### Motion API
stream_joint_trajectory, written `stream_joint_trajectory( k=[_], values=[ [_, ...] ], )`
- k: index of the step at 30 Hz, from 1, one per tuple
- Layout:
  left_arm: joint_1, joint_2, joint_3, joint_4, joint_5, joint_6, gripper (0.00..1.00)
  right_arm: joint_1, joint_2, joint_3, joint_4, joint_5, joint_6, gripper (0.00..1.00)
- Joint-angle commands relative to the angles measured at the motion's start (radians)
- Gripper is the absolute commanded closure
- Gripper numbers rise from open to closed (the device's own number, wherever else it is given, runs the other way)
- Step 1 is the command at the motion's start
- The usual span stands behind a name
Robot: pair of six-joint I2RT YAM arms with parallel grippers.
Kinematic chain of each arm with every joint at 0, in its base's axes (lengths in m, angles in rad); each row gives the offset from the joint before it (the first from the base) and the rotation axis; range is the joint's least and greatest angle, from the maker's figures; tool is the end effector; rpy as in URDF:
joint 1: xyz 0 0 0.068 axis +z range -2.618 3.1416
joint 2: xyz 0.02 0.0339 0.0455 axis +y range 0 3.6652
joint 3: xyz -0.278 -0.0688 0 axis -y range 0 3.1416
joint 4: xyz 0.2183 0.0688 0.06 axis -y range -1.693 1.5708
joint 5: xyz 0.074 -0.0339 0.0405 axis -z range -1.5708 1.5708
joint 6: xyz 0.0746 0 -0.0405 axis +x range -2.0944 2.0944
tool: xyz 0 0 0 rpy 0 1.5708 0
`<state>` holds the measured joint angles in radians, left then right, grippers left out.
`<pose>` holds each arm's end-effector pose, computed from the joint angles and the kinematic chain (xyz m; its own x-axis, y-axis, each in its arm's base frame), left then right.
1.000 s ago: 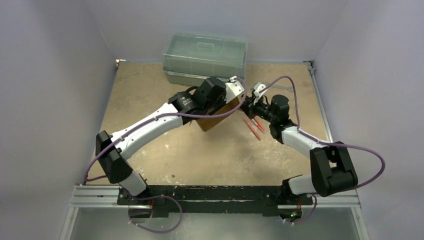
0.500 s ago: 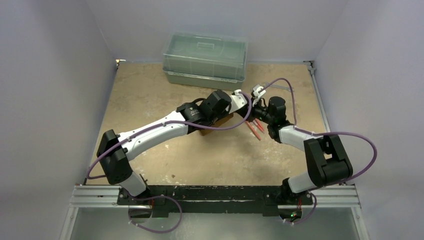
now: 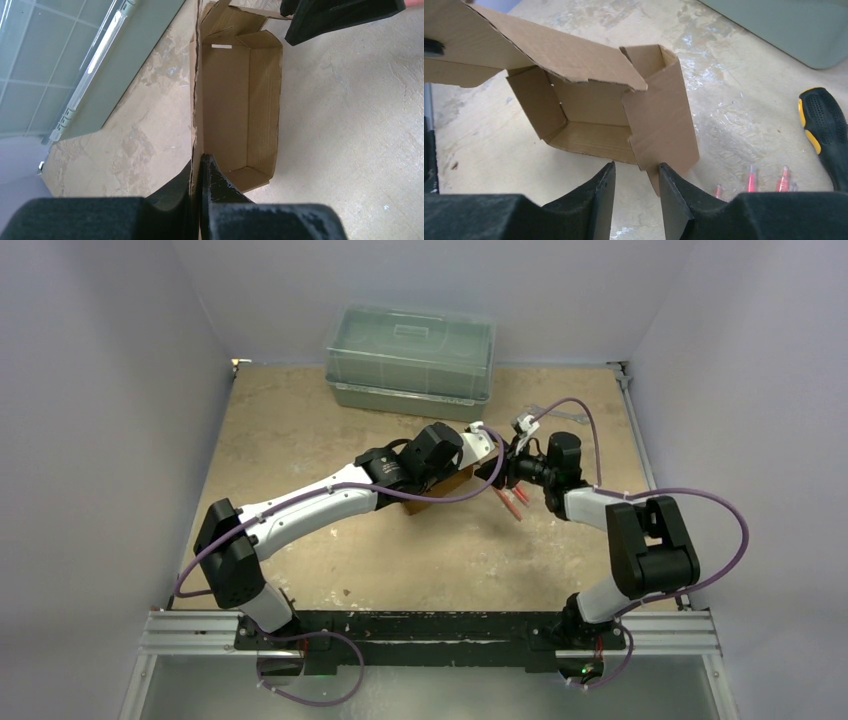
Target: Fold the paper box
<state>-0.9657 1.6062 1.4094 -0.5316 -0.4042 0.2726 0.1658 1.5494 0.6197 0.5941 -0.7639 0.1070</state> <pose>0.2301 -0.2811 0.3126 -0.2060 0.7331 -0.6482 0.6694 0.5887 0.4530 0.3006 0.1026 0.2103 -0.4045 0.0105 -0.9145 -0.7243 0.6068 0.3274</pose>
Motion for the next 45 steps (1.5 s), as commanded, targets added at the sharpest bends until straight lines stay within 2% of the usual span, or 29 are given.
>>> stream_joint_trajectory(
  k=[1, 6, 11, 14, 18, 21, 25, 29, 38, 45],
  values=[
    [-0.007, 0.0, -0.007, 0.042, 0.004, -0.004, 1.0, -0.023, -0.03, 0.037, 0.018, -0.12, 0.024, 0.57],
    [-0.007, -0.015, -0.012, 0.043, 0.015, 0.009, 1.0, -0.07, -0.059, 0.047, 0.031, -0.238, 0.047, 0.45],
    [-0.007, -0.051, -0.033, 0.051, 0.03, 0.026, 1.0, -0.127, -0.117, 0.051, -0.027, -0.36, -0.033, 0.4],
    [-0.007, -0.076, -0.052, 0.056, 0.046, 0.036, 1.0, -0.141, -0.17, 0.048, -0.048, -0.355, -0.061, 0.39],
    [-0.011, -0.123, -0.085, 0.072, 0.063, 0.042, 1.0, -0.149, -0.2, 0.062, -0.104, -0.15, -0.059, 0.4],
    [-0.02, -0.143, -0.101, 0.078, 0.071, 0.043, 1.0, -0.148, -0.144, 0.078, -0.105, -0.042, -0.005, 0.43],
    [-0.029, -0.155, -0.105, 0.081, 0.078, 0.038, 1.0, -0.147, -0.062, 0.095, -0.08, -0.048, 0.075, 0.5],
    [-0.034, -0.163, -0.104, 0.087, 0.09, 0.036, 1.0, -0.141, -0.037, 0.102, -0.061, -0.092, 0.089, 0.5],
    [-0.04, -0.163, -0.093, 0.081, 0.094, 0.051, 1.0, -0.13, -0.017, 0.105, -0.037, -0.227, 0.077, 0.34],
    [-0.04, -0.182, -0.096, 0.094, 0.119, 0.046, 1.0, -0.128, -0.014, 0.102, -0.017, -0.279, 0.075, 0.29]
  ],
)
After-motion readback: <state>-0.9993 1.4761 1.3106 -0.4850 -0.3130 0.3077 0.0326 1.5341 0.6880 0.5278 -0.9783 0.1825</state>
